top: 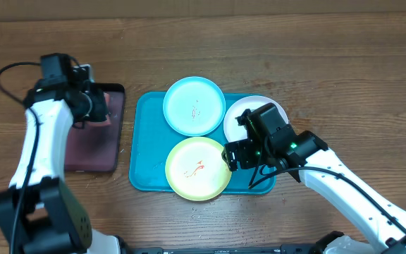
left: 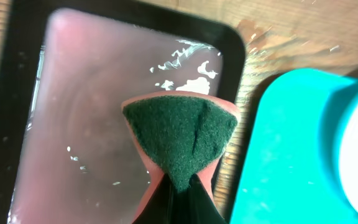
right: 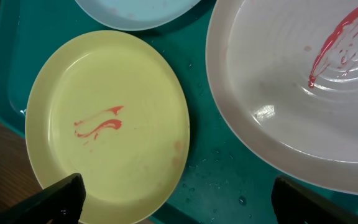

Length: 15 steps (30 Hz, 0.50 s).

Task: Clean dirty plates on tray and stack at the side
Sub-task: 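Grasp the green sponge with the left gripper and lift it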

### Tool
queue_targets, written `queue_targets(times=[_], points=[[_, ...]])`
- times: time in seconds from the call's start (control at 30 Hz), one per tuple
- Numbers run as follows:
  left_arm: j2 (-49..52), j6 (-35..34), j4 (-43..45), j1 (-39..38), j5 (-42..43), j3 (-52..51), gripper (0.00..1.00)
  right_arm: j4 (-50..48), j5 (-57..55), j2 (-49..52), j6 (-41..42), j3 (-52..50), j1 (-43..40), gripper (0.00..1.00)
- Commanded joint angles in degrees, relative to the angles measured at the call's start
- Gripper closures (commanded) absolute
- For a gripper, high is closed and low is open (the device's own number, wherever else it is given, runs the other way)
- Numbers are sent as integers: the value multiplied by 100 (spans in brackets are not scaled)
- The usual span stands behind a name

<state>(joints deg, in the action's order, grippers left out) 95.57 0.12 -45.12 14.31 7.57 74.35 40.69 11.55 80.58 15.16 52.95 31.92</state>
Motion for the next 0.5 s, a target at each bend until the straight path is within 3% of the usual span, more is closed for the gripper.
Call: queue_targets(times=[0.0,0.23,0.47], points=[[-461,2,15,393,894,-138,96,-83,-136,28,-59,177,26,3],[-1478,568,562,1045,1930,-1261,96,-164,-168,28,-59,177,26,3],[-1716,535,1755,1231,2055,-2074,96,-262,-166,28,-57,177,26,3]])
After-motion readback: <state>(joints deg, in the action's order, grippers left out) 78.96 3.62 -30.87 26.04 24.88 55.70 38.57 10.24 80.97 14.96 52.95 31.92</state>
